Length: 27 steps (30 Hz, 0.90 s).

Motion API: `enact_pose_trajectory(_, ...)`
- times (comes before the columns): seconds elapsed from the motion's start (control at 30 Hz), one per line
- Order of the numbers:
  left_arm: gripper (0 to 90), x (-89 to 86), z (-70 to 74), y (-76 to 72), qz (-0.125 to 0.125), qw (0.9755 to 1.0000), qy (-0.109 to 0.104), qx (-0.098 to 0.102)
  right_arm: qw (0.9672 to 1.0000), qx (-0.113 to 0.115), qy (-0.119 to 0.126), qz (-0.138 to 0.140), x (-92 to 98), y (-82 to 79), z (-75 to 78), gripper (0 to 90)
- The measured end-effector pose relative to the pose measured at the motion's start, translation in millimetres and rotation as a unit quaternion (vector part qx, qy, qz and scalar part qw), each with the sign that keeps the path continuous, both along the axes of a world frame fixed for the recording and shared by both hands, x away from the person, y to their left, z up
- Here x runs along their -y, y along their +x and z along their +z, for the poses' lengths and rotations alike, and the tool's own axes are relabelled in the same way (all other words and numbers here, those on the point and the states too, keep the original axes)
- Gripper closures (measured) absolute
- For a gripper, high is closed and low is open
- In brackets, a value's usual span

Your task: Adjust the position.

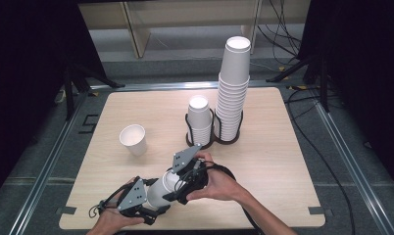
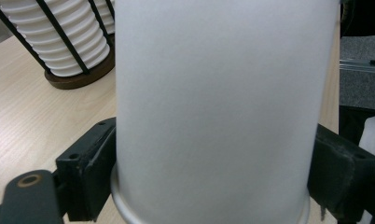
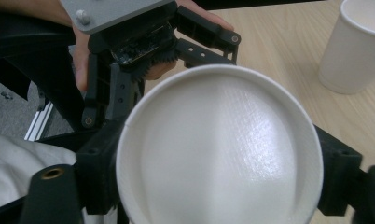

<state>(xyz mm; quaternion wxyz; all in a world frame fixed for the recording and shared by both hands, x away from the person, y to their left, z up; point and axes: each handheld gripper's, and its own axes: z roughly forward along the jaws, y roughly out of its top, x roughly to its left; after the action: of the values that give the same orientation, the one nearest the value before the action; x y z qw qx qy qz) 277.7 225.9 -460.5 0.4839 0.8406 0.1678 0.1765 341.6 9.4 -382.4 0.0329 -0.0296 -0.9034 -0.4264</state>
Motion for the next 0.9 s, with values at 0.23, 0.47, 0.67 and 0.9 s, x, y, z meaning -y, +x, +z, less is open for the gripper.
enact_pose_trajectory(0.23, 11.8, -0.1, -1.2, 1.1, -0.001, 0.9998, -0.015, -0.010, 0.9999, 0.000, 0.007, 0.008, 0.9, 2.2, -1.1, 23.4)
enact_pose_trajectory(0.47, 6.2, -5.4, 0.6, 3.9, 0.004, 0.9984, -0.055, -0.007, 0.9991, -0.007, 0.041, -0.001, 5.4, 6.2, 3.2, 24.1)
enact_pose_trajectory(0.67, 6.1, -11.2, 3.3, 6.5, 0.011, 0.9943, -0.106, -0.006, 0.9974, -0.027, 0.063, -0.024, 13.6, 7.5, 10.3, 24.2)
enact_pose_trajectory(0.9, 13.9, -20.2, 5.2, 10.3, 0.036, 0.9893, -0.139, -0.028, 0.9931, -0.009, 0.107, -0.046, 29.3, 19.0, 19.2, 24.3)
